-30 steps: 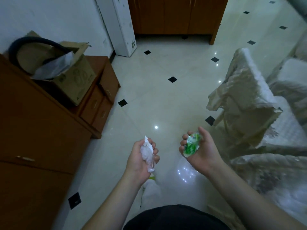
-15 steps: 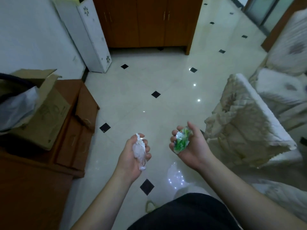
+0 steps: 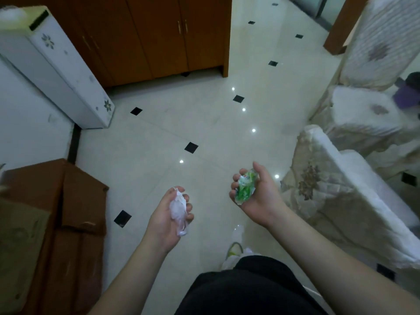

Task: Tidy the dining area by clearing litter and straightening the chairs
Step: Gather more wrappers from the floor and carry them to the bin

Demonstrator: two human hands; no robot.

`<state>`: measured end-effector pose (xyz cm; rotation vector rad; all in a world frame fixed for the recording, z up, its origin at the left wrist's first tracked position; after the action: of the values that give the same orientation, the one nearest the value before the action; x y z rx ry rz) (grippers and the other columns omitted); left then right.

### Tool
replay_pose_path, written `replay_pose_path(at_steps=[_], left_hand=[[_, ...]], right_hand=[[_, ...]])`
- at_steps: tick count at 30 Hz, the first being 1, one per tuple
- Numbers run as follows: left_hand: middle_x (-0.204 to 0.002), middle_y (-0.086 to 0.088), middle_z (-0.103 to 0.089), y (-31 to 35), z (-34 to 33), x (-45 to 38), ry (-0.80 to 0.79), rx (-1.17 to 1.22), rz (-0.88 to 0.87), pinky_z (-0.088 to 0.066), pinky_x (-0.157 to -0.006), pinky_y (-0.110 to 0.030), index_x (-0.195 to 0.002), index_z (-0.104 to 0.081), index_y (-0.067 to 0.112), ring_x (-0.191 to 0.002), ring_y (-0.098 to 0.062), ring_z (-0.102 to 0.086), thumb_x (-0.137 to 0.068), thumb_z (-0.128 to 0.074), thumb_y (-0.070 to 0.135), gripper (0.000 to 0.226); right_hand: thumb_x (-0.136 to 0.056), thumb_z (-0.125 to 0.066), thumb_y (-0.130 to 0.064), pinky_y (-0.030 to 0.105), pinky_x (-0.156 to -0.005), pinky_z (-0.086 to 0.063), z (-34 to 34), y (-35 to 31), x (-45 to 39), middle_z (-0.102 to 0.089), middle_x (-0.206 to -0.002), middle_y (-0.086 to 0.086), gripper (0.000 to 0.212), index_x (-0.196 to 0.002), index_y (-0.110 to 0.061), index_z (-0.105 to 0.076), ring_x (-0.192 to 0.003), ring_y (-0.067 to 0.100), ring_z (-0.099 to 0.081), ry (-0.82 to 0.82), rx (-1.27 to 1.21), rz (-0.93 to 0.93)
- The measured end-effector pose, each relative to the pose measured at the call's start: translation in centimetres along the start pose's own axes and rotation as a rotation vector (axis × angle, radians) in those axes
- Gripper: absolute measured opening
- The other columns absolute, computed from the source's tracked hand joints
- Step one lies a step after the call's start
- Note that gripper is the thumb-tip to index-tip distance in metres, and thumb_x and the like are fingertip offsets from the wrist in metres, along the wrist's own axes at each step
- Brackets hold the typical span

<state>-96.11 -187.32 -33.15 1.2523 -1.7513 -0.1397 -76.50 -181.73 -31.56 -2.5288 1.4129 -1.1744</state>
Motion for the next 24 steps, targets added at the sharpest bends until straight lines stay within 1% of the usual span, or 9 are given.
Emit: replay_pose_path(at_steps=[2,6,9,11,15,18,20,24], left_hand=[[-0.074,0.003,-0.042,2.5,-2.2,-3.0,-0.020,0.001,-0.011,-0.036,-0.031,-0.017,-0.082,-0.054,0.024,-0.056,-0.014,-0.038,-0.093,-0.044,0.026,0.014],[-0.074,0.004,-0.042,7.5,-6.1,-8.9,-0.068,-0.002,-0.052,-0.039,-0.042,-0.018,-0.085,-0.054,0.023,-0.056,-0.012,-0.041,-0.091,-0.047,0.026,0.010],[-0.073,0.005,-0.045,12.2,-7.3,-13.1,-0.097,0.006,-0.091,-0.040,-0.044,-0.018,-0.082,-0.058,0.023,-0.059,-0.011,-0.042,-0.088,-0.049,0.025,0.010],[-0.073,0.005,-0.046,15.5,-7.7,-15.8,-0.102,-0.001,-0.109,-0.040,-0.044,-0.019,-0.080,-0.057,0.023,-0.060,-0.011,-0.042,-0.084,-0.052,0.026,0.007],[-0.073,0.003,-0.048,21.0,-8.8,-21.4,-0.143,-0.001,-0.064,-0.041,-0.042,-0.018,-0.076,-0.055,0.022,-0.056,-0.012,-0.043,-0.089,-0.047,0.025,0.015],[-0.073,0.002,-0.049,24.7,-10.4,-25.5,-0.182,0.014,-0.044,-0.040,-0.042,-0.018,-0.077,-0.055,0.022,-0.056,-0.012,-0.045,-0.084,-0.052,0.025,0.008],[-0.073,0.003,-0.048,26.7,-11.8,-28.0,-0.208,-0.027,-0.035,-0.039,-0.041,-0.017,-0.077,-0.053,0.024,-0.054,-0.011,-0.044,-0.082,-0.055,0.026,0.006],[-0.073,0.004,-0.049,29.6,-16.4,-33.3,-0.281,-0.142,-0.006,-0.037,-0.041,-0.018,-0.080,-0.050,0.026,-0.053,-0.010,-0.045,-0.079,-0.059,0.031,0.011]], right_hand=[[-0.090,-0.050,-0.043,0.023,-0.050,-0.041,-1.4,-2.7,-2.5,-0.049,-0.067,0.001,0.030,-0.072,-0.018,-0.051,-0.053,0.015,-0.048,0.002,0.016,0.012],[-0.090,-0.050,-0.042,0.024,-0.052,-0.041,-4.6,-7.3,-7.5,-0.048,-0.069,0.001,0.030,-0.074,-0.017,-0.050,-0.054,0.015,-0.047,0.014,0.016,0.036],[-0.090,-0.049,-0.042,0.023,-0.053,-0.040,-8.3,-9.4,-11.5,-0.048,-0.069,0.001,0.031,-0.071,-0.017,-0.051,-0.055,0.015,-0.046,-0.013,-0.045,0.061],[-0.090,-0.049,-0.042,0.023,-0.053,-0.039,-11.0,-10.2,-14.5,-0.048,-0.068,0.000,0.031,-0.071,-0.018,-0.051,-0.055,0.015,-0.046,-0.028,-0.052,0.062],[-0.090,-0.050,-0.042,0.023,-0.052,-0.041,-15.5,-11.6,-21.0,-0.048,-0.069,0.001,0.031,-0.072,-0.017,-0.051,-0.054,0.015,-0.048,-0.044,-0.010,0.057],[-0.089,-0.052,-0.042,0.024,-0.053,-0.042,-17.9,-13.4,-25.4,-0.048,-0.071,0.001,0.030,-0.072,-0.017,-0.051,-0.055,0.015,-0.048,-0.024,-0.022,0.085],[-0.088,-0.052,-0.041,0.025,-0.053,-0.041,-19.2,-15.0,-27.3,-0.047,-0.071,0.001,0.029,-0.072,-0.017,-0.051,-0.055,0.015,-0.048,-0.015,-0.034,0.118],[-0.089,-0.051,-0.041,0.023,-0.053,-0.042,-20.4,-19.0,-29.7,-0.048,-0.071,0.002,0.029,-0.073,-0.016,-0.052,-0.055,0.015,-0.048,0.039,-0.093,0.209]])
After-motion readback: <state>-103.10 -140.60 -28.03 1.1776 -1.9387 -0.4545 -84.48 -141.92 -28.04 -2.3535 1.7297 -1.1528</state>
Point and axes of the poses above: each hand's wrist, its own x-axis away from the middle knuckle, its own z-axis out of the back of the hand, y = z × x, the point moved 2 cm from there along -x, towards the middle knuckle
